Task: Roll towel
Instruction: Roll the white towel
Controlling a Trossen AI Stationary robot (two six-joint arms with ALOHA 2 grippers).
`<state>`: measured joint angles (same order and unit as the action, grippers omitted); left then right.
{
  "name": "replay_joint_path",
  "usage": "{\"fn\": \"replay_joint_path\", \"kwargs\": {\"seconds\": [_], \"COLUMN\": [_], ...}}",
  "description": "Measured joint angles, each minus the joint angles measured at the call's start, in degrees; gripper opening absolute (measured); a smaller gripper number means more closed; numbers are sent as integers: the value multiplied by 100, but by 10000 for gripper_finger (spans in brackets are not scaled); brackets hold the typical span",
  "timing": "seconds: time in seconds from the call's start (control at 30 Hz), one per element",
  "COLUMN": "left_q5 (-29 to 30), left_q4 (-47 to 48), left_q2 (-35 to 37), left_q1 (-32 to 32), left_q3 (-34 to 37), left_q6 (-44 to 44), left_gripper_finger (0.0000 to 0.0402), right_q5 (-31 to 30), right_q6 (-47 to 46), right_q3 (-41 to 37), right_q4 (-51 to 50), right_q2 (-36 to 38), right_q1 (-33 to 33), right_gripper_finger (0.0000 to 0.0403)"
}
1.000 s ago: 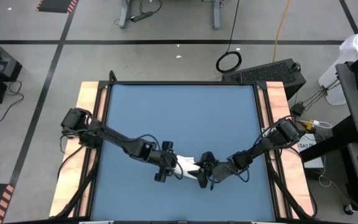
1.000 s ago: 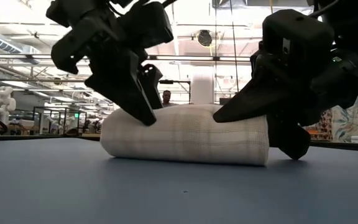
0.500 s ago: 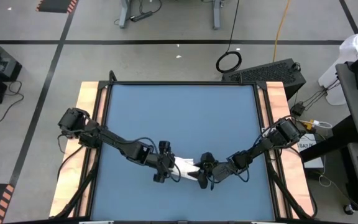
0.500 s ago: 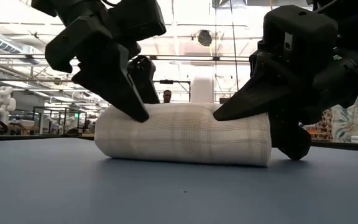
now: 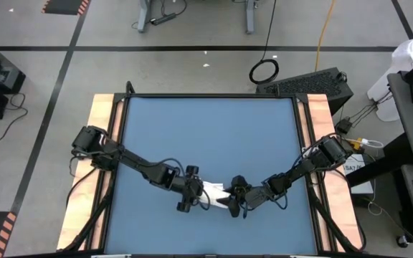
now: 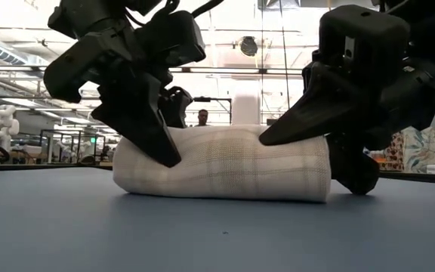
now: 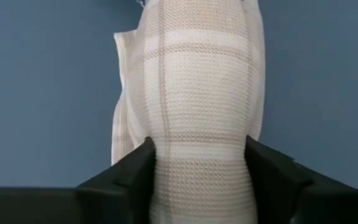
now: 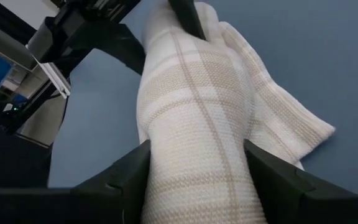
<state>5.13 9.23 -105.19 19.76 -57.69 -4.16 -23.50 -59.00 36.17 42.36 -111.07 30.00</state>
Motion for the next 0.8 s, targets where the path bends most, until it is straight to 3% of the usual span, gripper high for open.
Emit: {"fn": "replay_joint_path", "kwargs": {"seconds": [0.17, 0.5, 0.8], "left_q5": [-412, -1630, -1863], "left_q4": [-43, -69, -214], "left_q2": [-20, -7, -10], "left_q1": [-70, -312, -340], "left_q3": [-2, -2, 7], "left_q6": [-4, -385, -612], "left_gripper_finger": [175, 169, 169], "right_q5": [278, 503, 148], "right_q6": [-28, -338, 230], "right_q3": [-8, -25, -16], "right_q4": [177, -40, -1023], "right_q2": [27, 714, 1335], "right_q1": [0, 22, 74], "right_gripper_finger": [214, 282, 306]}}
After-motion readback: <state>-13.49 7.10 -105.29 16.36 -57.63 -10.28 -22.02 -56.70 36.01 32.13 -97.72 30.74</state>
